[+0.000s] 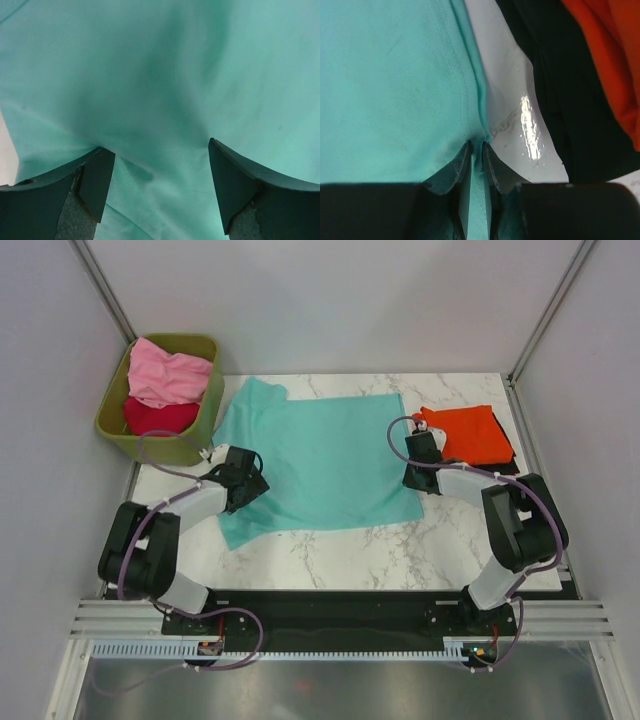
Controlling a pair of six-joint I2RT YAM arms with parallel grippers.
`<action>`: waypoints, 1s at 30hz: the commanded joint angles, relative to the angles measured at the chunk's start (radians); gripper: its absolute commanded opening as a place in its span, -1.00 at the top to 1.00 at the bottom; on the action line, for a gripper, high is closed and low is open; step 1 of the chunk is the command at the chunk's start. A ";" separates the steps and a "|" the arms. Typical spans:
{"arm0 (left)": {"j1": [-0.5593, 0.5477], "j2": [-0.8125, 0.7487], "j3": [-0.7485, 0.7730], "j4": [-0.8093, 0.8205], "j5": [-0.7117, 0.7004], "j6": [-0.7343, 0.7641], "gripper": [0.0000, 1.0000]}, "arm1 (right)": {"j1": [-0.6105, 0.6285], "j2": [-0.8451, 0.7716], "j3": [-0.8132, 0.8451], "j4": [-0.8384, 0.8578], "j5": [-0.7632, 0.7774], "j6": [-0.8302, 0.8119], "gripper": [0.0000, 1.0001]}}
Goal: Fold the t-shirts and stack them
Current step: Flatten the tshirt out
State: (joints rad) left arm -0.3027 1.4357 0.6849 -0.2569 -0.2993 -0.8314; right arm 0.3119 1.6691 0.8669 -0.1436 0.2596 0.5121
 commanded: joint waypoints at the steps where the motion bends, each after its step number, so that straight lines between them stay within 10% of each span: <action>1: 0.002 0.172 0.117 0.071 -0.018 -0.011 -0.65 | -0.010 0.053 0.043 -0.033 0.088 0.026 0.56; 6: 0.011 0.342 0.298 0.044 -0.005 -0.006 -0.61 | -0.033 0.099 0.113 -0.031 0.109 0.046 0.53; 10: 0.016 0.407 0.376 0.045 -0.006 0.015 -0.60 | -0.033 0.084 0.127 -0.008 0.107 0.062 0.05; 18: -0.006 0.107 0.234 0.038 0.060 0.008 -0.75 | -0.022 -0.126 0.006 0.000 0.029 0.088 -0.44; 30: -0.010 -0.332 -0.060 -0.016 0.026 -0.040 -0.82 | -0.023 -0.362 -0.193 -0.071 0.017 0.117 0.07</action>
State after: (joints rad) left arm -0.3107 1.1736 0.6670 -0.2447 -0.2569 -0.8574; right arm 0.2859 1.3624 0.7361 -0.2131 0.2905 0.6243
